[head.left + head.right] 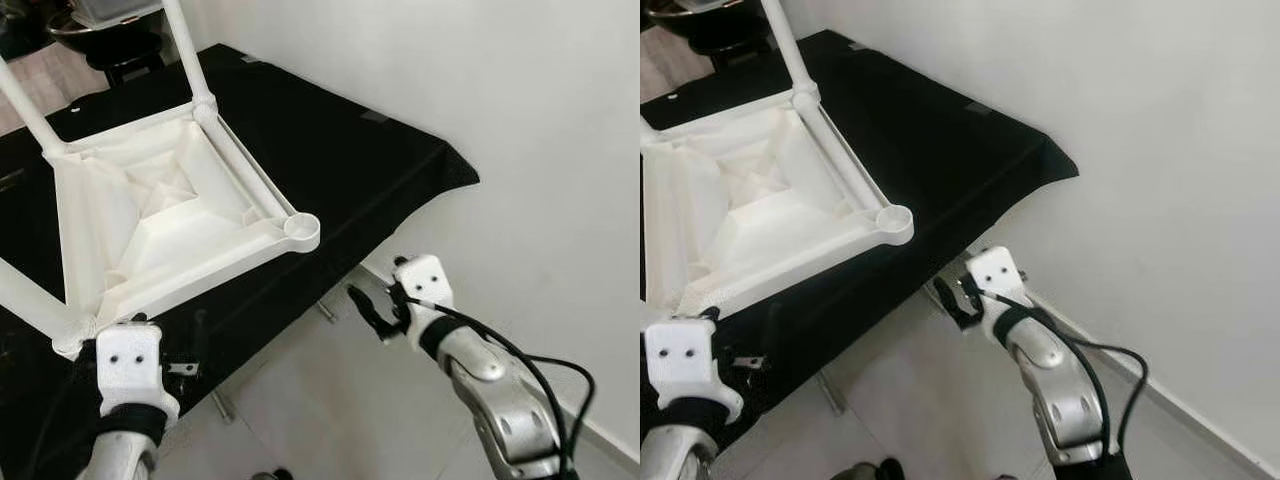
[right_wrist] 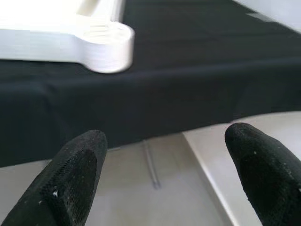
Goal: Building children table
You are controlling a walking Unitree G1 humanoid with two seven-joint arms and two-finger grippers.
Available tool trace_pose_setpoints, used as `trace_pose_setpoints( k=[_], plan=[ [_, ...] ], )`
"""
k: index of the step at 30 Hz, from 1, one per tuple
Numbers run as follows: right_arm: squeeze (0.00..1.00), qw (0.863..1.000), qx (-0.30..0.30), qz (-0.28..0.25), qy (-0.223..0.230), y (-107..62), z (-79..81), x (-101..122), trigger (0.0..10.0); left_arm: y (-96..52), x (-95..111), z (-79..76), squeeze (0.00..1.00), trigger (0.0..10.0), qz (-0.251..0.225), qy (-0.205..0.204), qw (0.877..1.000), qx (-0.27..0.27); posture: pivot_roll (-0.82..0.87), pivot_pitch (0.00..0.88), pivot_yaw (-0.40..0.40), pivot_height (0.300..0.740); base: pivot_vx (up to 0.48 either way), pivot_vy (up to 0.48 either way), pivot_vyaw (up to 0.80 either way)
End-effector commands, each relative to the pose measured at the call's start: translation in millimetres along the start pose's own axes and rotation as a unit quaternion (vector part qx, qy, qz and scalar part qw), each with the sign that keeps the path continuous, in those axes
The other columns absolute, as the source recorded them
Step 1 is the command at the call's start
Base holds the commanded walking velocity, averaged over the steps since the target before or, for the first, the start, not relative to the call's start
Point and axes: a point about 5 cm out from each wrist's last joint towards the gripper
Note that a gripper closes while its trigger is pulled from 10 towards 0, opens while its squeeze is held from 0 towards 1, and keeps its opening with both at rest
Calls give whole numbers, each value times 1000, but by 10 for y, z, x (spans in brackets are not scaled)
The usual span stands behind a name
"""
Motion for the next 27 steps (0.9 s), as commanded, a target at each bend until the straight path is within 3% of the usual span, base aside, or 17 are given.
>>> trace_pose_setpoints(
  k=[1,4,8,14,15,19,24,27],
  plan=[
    [0,1000,6,7,13,5,30,-33,10000,-18,11,-9,0,10000,-13,-21,1000,2,-34,149,25,740,0,0,0],
    [0,1000,11,6,12,57,46,-31,10000,19,6,-25,0,10000,-27,-42,999,-14,-32,141,21,740,0,0,0],
    [0,1000,7,7,14,77,40,-28,10000,104,28,-148,0,10000,-53,-72,992,-91,-20,136,17,740,0,0,0],
    [0,1000,-1,9,17,80,25,-27,10000,143,40,-208,0,10000,-68,-86,985,-134,-21,127,24,740,0,0,0],
    [0,1000,0,14,14,89,34,-42,10000,161,34,-210,0,10000,-79,-78,981,-158,-36,115,25,740,0,0,0],
    [0,1000,1,16,12,91,37,-45,10000,168,32,-206,0,10000,-83,-75,980,-164,-36,115,25,740,0,0,0],
    [0,999,0,38,33,-132,4,-119,10000,273,36,-146,0,10000,-105,-37,980,-165,-113,99,-1,740,0,0,0],
    [0,999,-10,36,34,-168,-7,-137,10000,299,46,-124,0,10000,-112,-21,982,-152,-120,98,1,740,0,0,0]
  ],
)
Point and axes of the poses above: a point about 5 cm out from each wrist's last joint towards the gripper, its own y axis pointing out of the wrist towards the gripper, its own x axis along the axis of the wrist's last joint, z = x × y, and after that the axes turned 9 degrees about y, right-handed
